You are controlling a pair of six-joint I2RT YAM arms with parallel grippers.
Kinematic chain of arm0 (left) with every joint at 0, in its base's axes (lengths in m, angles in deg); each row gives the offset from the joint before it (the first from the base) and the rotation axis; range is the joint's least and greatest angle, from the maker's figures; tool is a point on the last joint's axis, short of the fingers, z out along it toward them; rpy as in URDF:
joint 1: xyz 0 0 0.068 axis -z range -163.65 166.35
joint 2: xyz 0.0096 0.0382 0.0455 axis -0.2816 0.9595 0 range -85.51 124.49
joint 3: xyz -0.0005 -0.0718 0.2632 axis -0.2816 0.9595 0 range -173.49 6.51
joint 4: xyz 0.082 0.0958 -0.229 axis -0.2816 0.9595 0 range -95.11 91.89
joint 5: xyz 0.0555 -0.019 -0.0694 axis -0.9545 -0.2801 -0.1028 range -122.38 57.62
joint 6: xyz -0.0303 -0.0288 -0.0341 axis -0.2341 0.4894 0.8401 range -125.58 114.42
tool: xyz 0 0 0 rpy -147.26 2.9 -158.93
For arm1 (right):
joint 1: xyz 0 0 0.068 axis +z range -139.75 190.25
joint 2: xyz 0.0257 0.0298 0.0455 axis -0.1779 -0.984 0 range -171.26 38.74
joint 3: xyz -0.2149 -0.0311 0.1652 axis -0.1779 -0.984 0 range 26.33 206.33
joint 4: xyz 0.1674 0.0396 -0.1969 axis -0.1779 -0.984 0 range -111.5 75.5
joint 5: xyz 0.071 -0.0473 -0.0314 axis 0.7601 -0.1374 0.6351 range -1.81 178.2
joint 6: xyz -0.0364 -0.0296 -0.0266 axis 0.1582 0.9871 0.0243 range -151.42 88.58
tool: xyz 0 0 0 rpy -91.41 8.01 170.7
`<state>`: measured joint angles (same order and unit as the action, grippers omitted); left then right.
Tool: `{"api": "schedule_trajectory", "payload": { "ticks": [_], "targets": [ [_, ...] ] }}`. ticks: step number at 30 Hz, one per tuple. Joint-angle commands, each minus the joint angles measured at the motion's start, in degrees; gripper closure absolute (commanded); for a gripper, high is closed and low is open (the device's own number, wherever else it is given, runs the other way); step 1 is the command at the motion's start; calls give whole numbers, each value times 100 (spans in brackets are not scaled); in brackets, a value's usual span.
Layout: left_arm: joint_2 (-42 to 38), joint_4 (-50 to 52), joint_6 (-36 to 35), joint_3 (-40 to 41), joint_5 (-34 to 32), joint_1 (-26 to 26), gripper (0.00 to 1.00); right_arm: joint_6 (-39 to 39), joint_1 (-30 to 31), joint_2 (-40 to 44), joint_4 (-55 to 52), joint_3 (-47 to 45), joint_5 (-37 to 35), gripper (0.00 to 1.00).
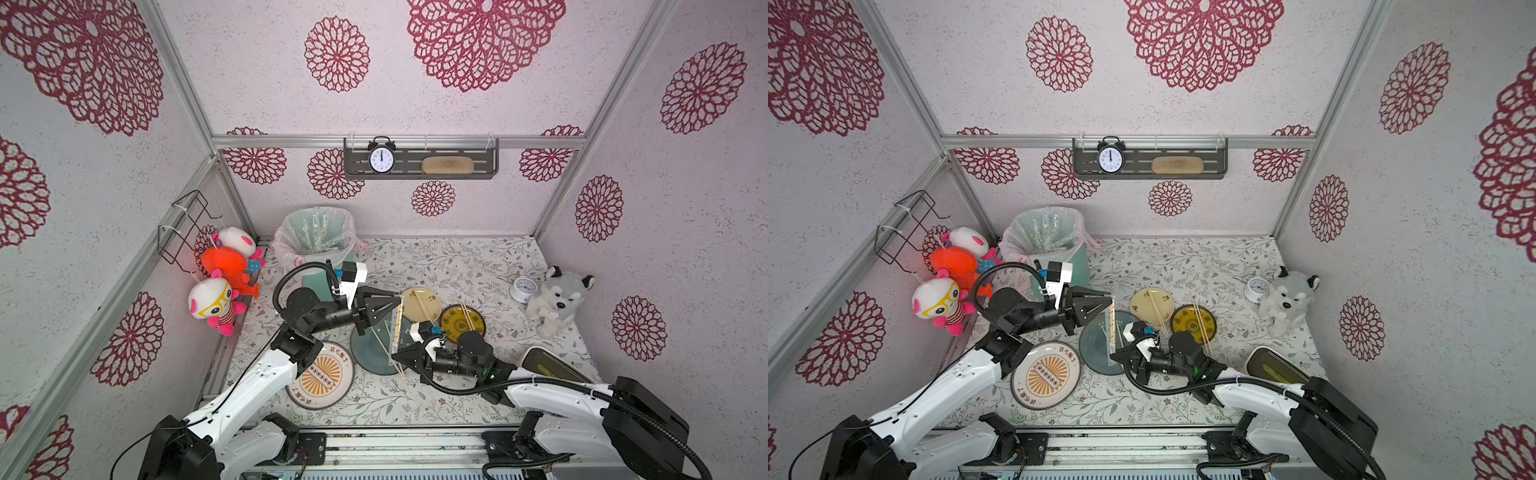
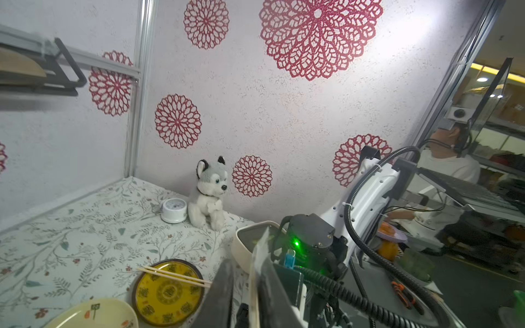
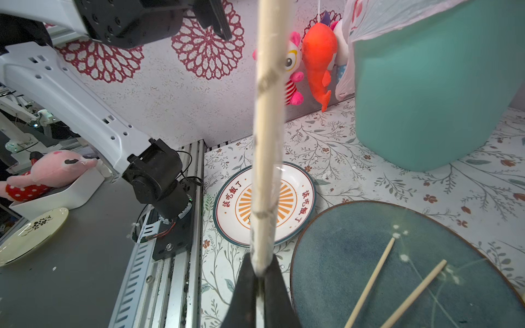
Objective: Remove the packaging of disposable chopsticks
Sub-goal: Remove the packet bag from the disposable chopsticks.
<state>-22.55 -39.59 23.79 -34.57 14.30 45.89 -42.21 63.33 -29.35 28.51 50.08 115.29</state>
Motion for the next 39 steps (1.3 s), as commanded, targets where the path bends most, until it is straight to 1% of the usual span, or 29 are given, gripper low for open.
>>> {"api": "schedule_trajectory", "payload": {
  "ticks": [1,2,3,4,6,8,9,11,12,13,14,15,16,17,19,23,25,28,30,31,32,33,34,39],
  "targets": [
    [-46,-248,91,13,148,36,85,-44,28,42,305,113,0,100],
    [-107,-213,20,48,50,39,82,-33,32,59,301,104,-11,100],
    [-154,-151,-35,76,-20,41,78,-38,27,73,296,104,-29,100],
    [-177,-64,-86,76,-31,39,77,-33,34,81,296,104,-33,100],
    [-200,63,-124,112,-35,38,81,-28,34,95,272,121,-29,100],
    [-198,48,-132,176,-62,50,91,-28,29,112,263,137,-30,100],
    [-186,51,-133,203,-58,48,94,-21,30,112,245,139,-29,100],
    [-196,87,-159,223,-51,46,94,-26,31,129,248,130,-44,100],
    [-203,134,-184,223,4,58,89,-25,27,138,244,130,-44,100],
    [-213,145,-182,223,15,61,76,-26,32,139,239,130,-61,100],
    [-214,177,-183,215,26,72,56,-28,33,139,220,139,-55,100],
    [-222,197,-183,214,26,82,44,-24,32,134,206,152,-57,100],
    [-227,228,-211,206,18,96,39,-14,33,130,200,156,-57,100],
    [-215,275,-256,182,-4,119,38,-26,29,130,200,161,-50,100],
    [-172,336,-296,129,-33,142,42,-10,35,130,202,165,-62,100],
    [-119,251,-310,75,-80,138,61,-16,37,110,207,156,-60,100],
    [-71,224,-278,22,-8,141,68,-21,38,103,202,156,-62,100],
    [35,206,-242,-15,107,166,69,-27,45,120,191,148,-63,100],
    [87,192,-276,20,64,200,68,-23,45,138,167,139,-55,100],
    [125,193,-291,29,75,217,70,-15,45,149,173,130,-60,100],
    [161,194,-291,39,123,222,79,-13,50,165,182,117,-66,100],
    [188,193,-293,47,151,221,85,-19,52,180,202,106,-62,100],
    [199,183,-288,71,166,229,88,-20,51,206,236,75,-68,100],
    [171,146,-367,346,9,327,94,-27,41,403,390,-35,-64,100]
  ]
}}
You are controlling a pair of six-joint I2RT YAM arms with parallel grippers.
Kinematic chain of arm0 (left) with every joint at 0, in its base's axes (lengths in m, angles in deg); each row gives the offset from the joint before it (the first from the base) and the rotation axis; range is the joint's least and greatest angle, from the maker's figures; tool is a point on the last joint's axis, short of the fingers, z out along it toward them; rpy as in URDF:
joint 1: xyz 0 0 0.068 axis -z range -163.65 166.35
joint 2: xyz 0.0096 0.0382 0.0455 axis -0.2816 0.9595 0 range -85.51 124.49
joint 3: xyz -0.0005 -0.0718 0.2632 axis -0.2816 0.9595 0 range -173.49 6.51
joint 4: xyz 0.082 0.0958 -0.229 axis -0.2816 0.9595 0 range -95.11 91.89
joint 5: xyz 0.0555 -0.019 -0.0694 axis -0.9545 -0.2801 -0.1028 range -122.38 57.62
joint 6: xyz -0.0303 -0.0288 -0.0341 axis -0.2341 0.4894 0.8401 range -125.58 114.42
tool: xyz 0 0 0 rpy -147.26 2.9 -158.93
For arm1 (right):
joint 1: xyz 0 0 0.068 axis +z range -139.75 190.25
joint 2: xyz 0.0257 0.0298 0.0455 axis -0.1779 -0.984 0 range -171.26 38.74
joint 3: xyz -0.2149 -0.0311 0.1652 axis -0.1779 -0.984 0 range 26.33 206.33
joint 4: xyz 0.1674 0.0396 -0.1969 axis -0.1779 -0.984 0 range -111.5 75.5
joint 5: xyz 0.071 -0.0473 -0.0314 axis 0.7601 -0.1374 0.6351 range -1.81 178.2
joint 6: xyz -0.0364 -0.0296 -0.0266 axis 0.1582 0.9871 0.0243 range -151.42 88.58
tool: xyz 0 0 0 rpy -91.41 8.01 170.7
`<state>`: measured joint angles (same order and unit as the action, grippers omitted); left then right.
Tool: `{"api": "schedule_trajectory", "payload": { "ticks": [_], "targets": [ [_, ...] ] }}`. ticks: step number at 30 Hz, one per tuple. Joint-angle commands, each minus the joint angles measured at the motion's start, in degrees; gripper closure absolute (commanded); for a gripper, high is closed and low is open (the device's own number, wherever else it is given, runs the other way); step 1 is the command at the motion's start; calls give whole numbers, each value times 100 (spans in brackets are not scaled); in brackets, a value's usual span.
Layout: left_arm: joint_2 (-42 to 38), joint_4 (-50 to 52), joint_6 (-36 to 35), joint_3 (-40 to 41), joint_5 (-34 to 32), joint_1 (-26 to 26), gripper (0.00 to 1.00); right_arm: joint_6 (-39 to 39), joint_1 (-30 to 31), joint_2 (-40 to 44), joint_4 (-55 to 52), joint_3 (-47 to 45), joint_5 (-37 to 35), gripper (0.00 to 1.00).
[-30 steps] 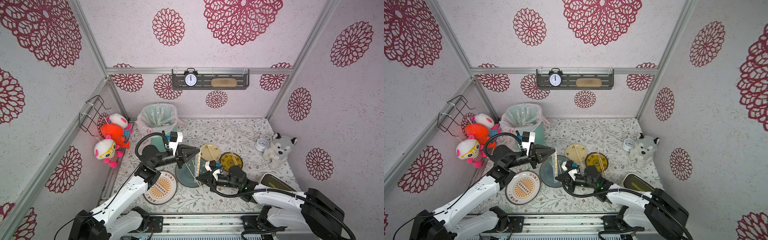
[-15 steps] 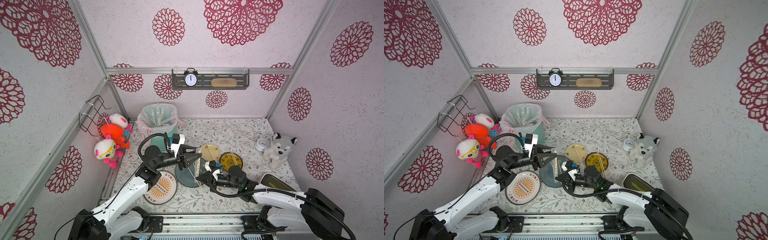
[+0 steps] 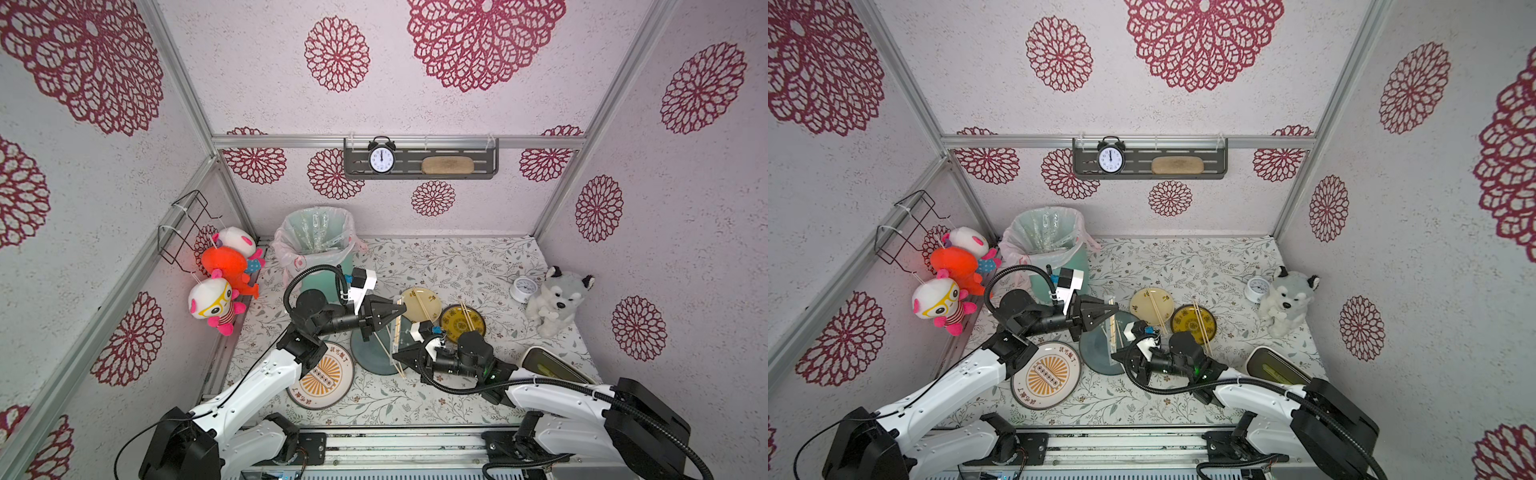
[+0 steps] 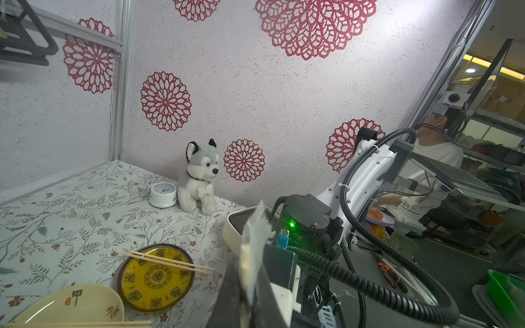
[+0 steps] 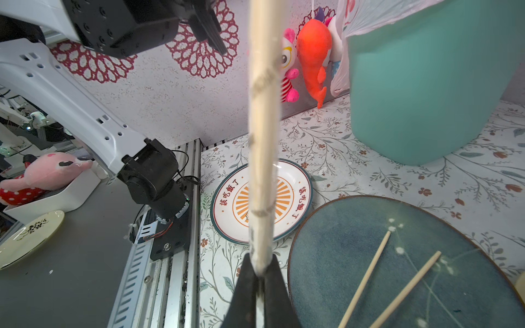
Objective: Remove the packaging of disposable chopsticks
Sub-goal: Remove the packet bag from the disposable chopsticks.
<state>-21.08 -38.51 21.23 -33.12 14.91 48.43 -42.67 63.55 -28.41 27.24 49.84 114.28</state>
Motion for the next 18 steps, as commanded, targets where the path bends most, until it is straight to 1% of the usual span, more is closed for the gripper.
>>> {"api": "schedule_trajectory", "payload": {
  "ticks": [1,3,5,7,12,14,15,17,18],
  "targets": [
    [43,36,-116,255,-13,91,95,10,25,338,525,-12,37,100],
    [53,-154,-66,447,13,106,94,28,23,390,507,-4,23,100],
    [29,-478,87,690,-26,107,91,37,17,463,546,-29,1,100],
    [5,-534,125,817,-35,144,89,32,17,527,574,-24,6,100],
    [-43,-559,-87,1156,-328,405,88,-1,16,658,713,5,79,100],
    [-2,-876,-7,1333,-402,534,88,-23,15,636,870,3,89,100],
    [29,-1022,35,1400,-411,590,89,-33,18,620,903,18,90,100],
    [110,-1281,142,1518,-448,687,97,-45,12,576,1009,40,95,100],
    [131,-1339,151,1576,-459,708,99,-52,14,579,1020,48,96,100]
  ]
}}
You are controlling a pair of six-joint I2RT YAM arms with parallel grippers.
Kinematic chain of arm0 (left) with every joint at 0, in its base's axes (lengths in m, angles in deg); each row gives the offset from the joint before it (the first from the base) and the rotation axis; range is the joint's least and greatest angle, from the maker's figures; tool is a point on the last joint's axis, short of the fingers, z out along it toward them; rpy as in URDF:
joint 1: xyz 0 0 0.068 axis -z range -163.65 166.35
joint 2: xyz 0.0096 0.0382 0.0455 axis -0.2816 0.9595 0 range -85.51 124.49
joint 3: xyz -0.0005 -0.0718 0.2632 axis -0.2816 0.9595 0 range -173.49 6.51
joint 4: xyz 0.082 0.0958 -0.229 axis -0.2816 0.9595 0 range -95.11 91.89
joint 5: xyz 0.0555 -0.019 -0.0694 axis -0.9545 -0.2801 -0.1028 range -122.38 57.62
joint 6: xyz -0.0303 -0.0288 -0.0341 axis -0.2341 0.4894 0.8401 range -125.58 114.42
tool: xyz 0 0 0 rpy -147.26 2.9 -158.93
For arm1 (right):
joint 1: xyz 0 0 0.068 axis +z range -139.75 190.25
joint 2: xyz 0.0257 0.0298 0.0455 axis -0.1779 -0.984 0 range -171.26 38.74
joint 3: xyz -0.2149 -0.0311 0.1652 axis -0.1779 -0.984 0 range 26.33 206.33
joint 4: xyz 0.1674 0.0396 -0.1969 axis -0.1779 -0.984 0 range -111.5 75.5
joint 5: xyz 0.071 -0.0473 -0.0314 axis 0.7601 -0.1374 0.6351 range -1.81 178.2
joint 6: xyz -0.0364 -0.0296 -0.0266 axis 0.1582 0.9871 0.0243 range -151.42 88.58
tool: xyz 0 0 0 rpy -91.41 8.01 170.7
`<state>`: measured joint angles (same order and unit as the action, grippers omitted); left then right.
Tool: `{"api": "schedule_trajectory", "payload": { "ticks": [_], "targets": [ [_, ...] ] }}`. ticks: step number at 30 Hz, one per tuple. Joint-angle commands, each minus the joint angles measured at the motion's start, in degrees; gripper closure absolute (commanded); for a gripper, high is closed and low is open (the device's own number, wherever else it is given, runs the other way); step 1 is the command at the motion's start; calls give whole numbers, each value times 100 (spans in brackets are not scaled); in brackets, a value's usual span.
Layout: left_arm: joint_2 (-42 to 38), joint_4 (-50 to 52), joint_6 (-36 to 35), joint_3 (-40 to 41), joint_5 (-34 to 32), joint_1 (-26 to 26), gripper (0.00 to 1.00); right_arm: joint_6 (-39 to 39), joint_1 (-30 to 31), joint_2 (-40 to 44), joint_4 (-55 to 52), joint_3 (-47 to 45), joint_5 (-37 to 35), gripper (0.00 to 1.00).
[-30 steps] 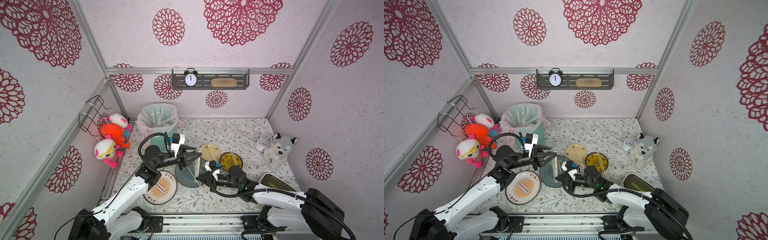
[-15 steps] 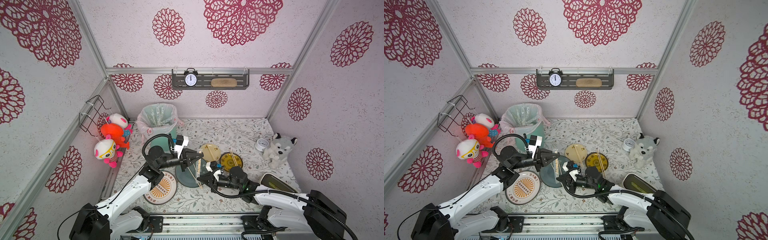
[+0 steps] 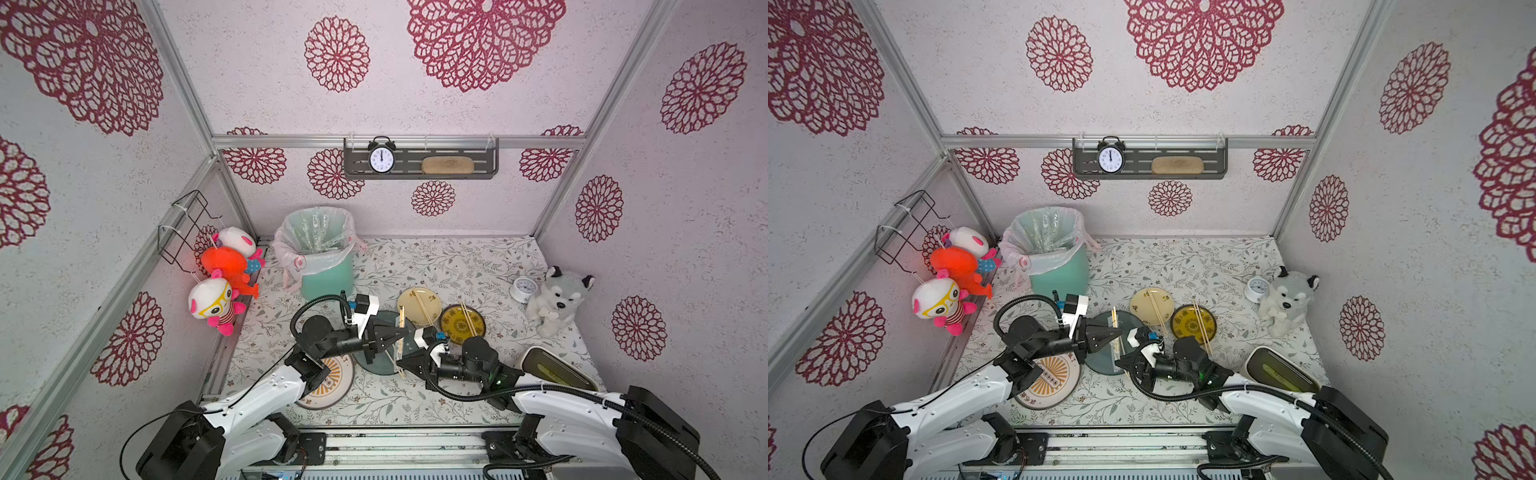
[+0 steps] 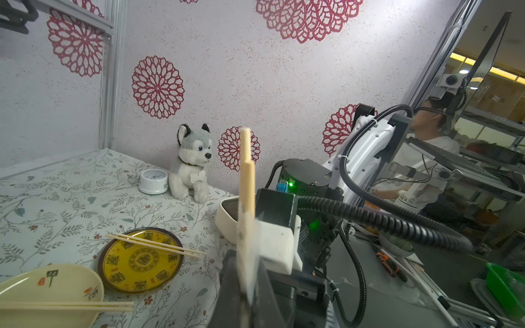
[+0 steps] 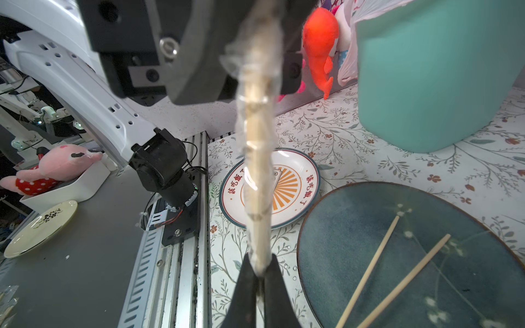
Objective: Remove the packaging of disposable chopsticks
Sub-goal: Remove the packet bag from the disposable chopsticks.
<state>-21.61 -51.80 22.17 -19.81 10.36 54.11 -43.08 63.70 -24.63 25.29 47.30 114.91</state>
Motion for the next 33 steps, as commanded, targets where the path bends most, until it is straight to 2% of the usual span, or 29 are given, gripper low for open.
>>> {"api": "schedule_trajectory", "payload": {
  "ticks": [1,4,6,8,10,14,18,24,27,30,33],
  "targets": [
    [206,-79,72,326,-83,156,99,-7,-3,208,1224,309,29,100],
    [377,-385,181,583,-223,268,98,65,-8,330,1189,322,-125,100],
    [471,-407,174,716,-292,370,93,83,-25,470,1200,340,-168,100],
    [522,-226,8,839,-560,399,91,110,-27,605,1053,456,-124,100],
    [647,-482,52,1019,-775,401,90,159,-27,698,938,560,-114,100],
    [1262,-1434,482,1118,-344,443,88,216,-28,762,825,687,-146,100],
    [1591,-1728,516,1132,-347,566,87,217,-26,758,813,759,-150,100],
    [1579,-1523,474,1104,-250,644,90,257,-36,814,774,701,-303,100],
    [1465,-1473,453,1152,-378,641,100,233,-23,804,748,646,-343,100],
    [1107,-1176,361,1067,-376,485,100,147,-27,670,710,519,-372,100],
    [565,-283,122,779,-423,288,100,44,-22,581,660,295,-477,81]
  ]
}}
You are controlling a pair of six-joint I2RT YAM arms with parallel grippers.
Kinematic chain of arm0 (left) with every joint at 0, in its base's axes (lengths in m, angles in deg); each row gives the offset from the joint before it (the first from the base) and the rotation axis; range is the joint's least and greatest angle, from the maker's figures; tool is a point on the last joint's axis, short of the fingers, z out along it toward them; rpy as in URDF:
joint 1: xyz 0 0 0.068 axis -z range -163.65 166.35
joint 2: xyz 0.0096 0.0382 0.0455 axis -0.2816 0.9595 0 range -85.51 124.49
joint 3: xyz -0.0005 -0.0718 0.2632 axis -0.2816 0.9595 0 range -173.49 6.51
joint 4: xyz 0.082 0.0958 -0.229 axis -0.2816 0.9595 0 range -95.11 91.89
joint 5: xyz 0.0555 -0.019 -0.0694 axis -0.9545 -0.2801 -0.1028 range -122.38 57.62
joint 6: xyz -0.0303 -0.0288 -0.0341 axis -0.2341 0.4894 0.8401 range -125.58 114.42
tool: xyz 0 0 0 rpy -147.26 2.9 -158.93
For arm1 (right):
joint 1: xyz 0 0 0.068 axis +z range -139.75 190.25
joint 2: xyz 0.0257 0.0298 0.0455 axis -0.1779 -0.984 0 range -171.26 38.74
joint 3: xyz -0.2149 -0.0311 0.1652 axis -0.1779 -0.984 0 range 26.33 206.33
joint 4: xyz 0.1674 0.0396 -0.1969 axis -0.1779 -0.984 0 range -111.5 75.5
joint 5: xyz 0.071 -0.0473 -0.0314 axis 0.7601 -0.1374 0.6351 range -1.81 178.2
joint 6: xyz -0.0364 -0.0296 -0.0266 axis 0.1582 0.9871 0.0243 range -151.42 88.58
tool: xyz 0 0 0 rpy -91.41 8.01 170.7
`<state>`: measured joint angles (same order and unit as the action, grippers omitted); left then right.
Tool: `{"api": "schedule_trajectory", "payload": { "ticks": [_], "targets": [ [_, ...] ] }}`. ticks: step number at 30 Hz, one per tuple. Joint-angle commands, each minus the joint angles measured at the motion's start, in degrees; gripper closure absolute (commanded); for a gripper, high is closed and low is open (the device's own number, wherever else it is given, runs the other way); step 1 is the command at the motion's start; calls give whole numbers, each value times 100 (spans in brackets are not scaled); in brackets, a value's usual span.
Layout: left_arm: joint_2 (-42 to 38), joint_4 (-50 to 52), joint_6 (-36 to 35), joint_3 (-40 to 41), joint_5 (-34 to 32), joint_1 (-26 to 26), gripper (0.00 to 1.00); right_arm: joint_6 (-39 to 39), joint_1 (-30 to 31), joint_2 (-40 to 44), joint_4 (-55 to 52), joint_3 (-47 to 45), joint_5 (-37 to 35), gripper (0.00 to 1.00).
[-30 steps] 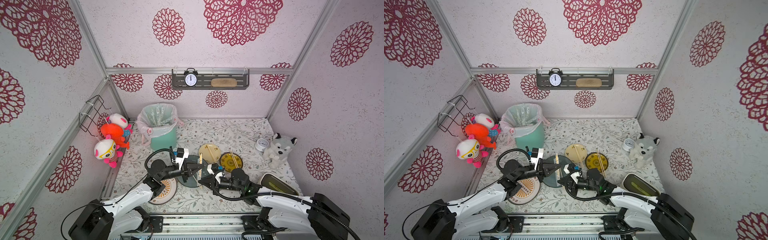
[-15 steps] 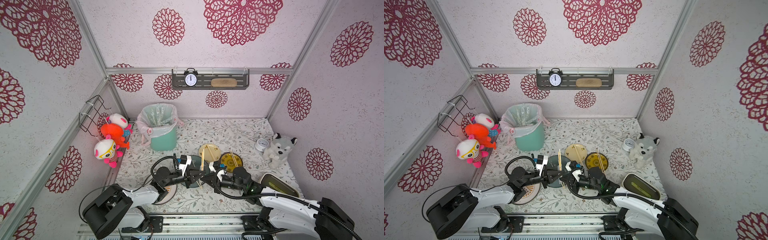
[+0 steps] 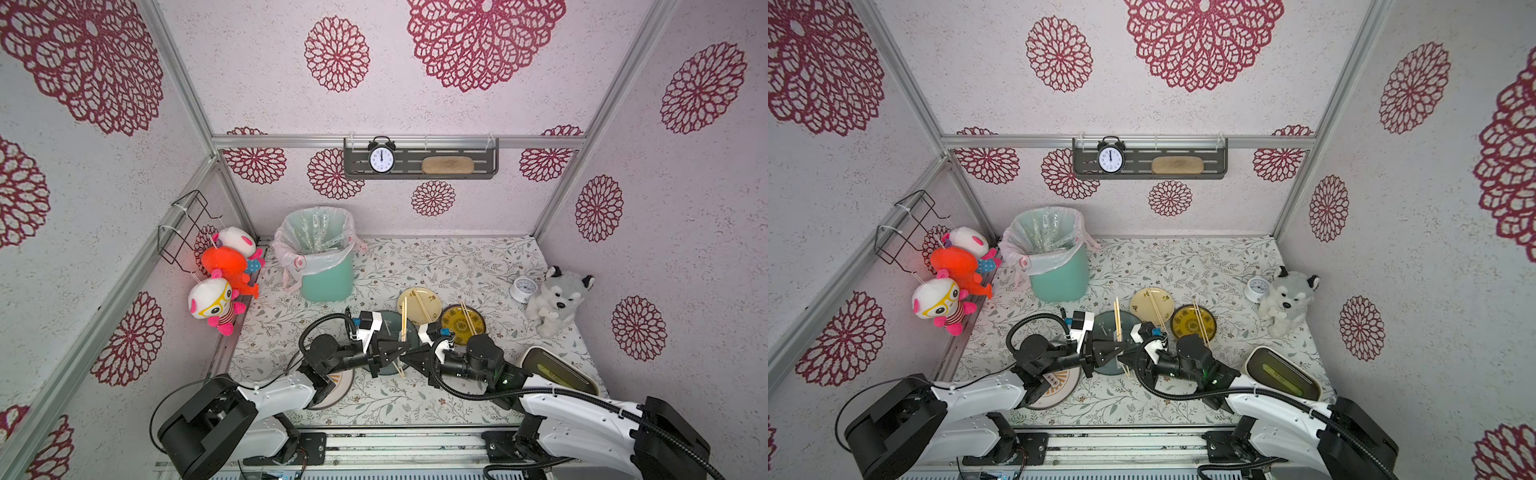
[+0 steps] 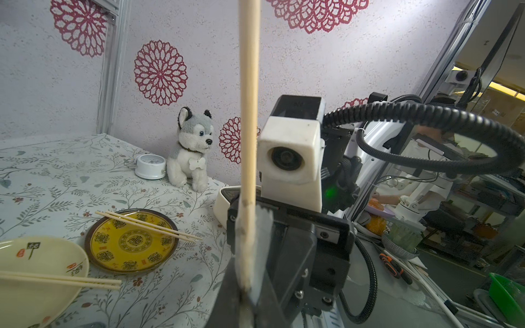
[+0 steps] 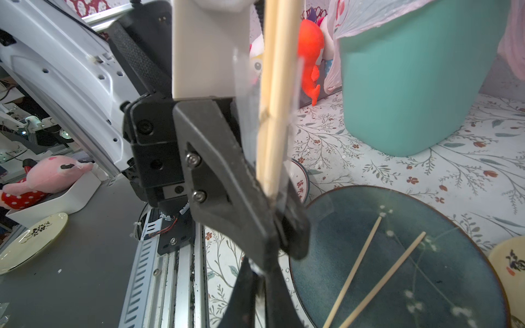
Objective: Remove the packaging of disposable chopsticks
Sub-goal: Remove the packet bag from the disposable chopsticks.
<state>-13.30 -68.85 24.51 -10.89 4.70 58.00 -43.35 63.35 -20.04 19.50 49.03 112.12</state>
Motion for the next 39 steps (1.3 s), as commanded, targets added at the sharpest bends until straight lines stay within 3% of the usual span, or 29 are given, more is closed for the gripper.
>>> {"api": "schedule_trajectory", "payload": {
  "ticks": [1,3,5,11,16,19,21,22,23,24,29,33,34,39],
  "targets": [
    [-446,1801,-243,-224,47,-104,100,27,8,123,1221,46,-236,70],
    [-708,2156,-393,-313,-21,-102,100,-21,7,247,1096,-49,-303,49],
    [-878,2396,-504,-350,56,-146,100,9,1,516,811,-42,-379,38],
    [-1135,2620,-641,-270,728,-254,100,265,-55,1281,248,250,-313,31],
    [-1204,2511,-676,-174,789,-260,100,153,-159,955,26,760,77,35],
    [-1341,2514,-720,-154,801,-262,100,65,-195,746,92,859,208,32],
    [-1384,2540,-743,-173,862,-262,100,-41,-234,589,247,874,314,26],
    [-1388,2551,-745,-177,856,-260,100,-118,-248,484,253,921,337,18],
    [-1387,2545,-754,-175,864,-262,100,-169,-259,381,230,983,349,3],
    [-1386,2543,-741,-170,906,-262,100,-204,-277,316,238,1011,333,1],
    [-1477,2505,-750,-40,856,-262,100,-252,-344,283,701,887,394,4],
    [-1508,2542,-758,0,827,-262,100,-248,-401,198,736,932,566,28],
    [-1508,2543,-760,1,818,-262,100,-249,-399,124,748,970,643,38],
    [-1504,2514,-733,-43,869,-262,100,-354,-406,-168,852,1057,874,51]
  ]
}}
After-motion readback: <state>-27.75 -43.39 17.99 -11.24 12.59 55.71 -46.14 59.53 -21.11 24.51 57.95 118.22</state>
